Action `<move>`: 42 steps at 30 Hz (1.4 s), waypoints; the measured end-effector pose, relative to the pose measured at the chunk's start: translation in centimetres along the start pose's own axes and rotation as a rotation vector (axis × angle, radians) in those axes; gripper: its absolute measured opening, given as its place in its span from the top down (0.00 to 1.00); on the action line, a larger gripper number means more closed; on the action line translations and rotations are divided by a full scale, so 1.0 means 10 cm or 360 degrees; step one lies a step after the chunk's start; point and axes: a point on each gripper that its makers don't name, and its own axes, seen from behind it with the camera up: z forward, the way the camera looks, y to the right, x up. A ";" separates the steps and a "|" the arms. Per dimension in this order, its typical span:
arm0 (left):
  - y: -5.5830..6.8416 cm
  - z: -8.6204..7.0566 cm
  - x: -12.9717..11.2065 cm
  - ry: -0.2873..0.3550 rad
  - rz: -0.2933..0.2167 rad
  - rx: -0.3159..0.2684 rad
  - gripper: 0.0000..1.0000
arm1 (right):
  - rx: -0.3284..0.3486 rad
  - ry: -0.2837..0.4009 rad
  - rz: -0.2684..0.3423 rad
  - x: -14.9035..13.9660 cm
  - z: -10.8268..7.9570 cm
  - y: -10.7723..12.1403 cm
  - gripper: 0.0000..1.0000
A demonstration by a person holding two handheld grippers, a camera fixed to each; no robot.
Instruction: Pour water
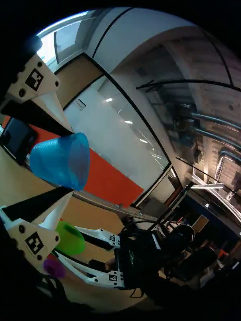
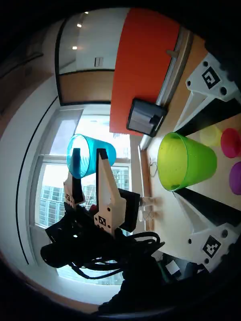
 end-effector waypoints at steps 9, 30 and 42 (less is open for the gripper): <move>-0.05 0.05 0.05 0.0012 0.0125 0.0005 0.15 | 0.0006 0.0002 -0.0003 0.01 0.01 -0.01 0.09; -0.06 0.11 0.11 0.0010 0.0352 0.0031 0.15 | 0.0003 0.0011 -0.0005 0.01 -0.01 0.01 0.09; -0.08 0.12 0.18 0.0030 0.0451 0.0055 0.15 | 0.0004 0.0012 -0.0012 0.01 -0.02 0.01 0.09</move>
